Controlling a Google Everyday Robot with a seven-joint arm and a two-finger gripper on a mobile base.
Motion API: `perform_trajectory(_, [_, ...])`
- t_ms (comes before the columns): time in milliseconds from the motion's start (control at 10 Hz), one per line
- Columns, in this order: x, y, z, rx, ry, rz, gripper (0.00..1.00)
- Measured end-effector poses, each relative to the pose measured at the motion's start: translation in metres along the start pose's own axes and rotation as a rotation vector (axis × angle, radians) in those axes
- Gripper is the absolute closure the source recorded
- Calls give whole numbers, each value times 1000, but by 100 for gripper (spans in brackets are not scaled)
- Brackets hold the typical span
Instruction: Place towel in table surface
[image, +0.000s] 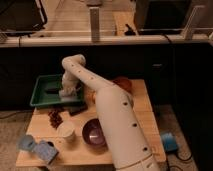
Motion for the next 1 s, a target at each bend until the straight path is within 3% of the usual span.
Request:
perform_trajectory(400, [0, -3, 3, -5, -15, -11, 70])
perform_trajectory(900, [4, -2, 0, 1, -12, -4, 23])
perform_trajectory(1000, [4, -2, 0, 0, -11, -2, 20])
